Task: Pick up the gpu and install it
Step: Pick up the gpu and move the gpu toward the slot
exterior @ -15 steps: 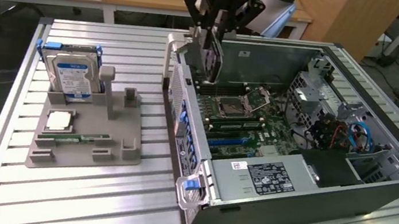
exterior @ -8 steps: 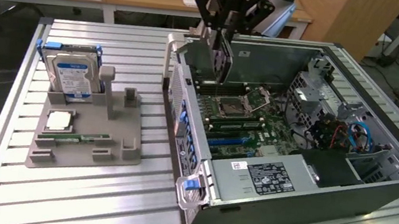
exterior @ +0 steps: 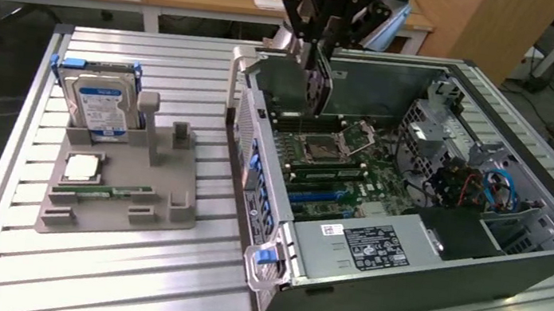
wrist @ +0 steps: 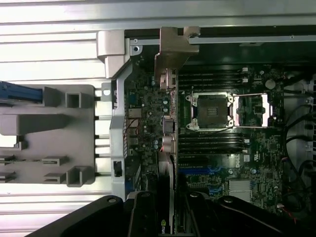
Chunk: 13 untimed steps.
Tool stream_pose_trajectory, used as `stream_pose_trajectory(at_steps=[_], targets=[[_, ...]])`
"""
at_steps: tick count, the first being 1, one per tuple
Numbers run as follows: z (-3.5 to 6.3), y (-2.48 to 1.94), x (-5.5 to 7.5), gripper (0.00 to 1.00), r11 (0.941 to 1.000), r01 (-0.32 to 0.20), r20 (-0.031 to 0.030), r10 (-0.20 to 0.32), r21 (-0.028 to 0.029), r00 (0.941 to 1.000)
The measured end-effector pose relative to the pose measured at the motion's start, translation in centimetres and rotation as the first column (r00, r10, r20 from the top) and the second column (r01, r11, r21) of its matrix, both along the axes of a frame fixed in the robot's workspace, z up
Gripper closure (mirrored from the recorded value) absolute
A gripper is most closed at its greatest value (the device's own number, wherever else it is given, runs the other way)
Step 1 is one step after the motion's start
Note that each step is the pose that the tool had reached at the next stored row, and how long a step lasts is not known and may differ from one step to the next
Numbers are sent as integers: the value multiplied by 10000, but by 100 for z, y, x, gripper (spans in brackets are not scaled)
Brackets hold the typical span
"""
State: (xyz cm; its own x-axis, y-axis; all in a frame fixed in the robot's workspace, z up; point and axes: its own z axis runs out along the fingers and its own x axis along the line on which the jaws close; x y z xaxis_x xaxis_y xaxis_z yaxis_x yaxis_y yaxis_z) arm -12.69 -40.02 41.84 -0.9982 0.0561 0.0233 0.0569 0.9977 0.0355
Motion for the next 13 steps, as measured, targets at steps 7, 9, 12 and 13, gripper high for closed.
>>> stream_pose_trajectory(at_steps=[7, 9, 12, 13], targets=[[-1, 0, 75, 74, 9995, -320, -28, 320, 2, 9995], [0, 0, 101, 74, 9991, -423, -32, 423, 1, 9991], [0, 0, 171, 74, 9987, -505, -45, 505, 2, 9987], [-1, 0, 203, 74, 9986, -522, -51, 522, 2, 9986]])
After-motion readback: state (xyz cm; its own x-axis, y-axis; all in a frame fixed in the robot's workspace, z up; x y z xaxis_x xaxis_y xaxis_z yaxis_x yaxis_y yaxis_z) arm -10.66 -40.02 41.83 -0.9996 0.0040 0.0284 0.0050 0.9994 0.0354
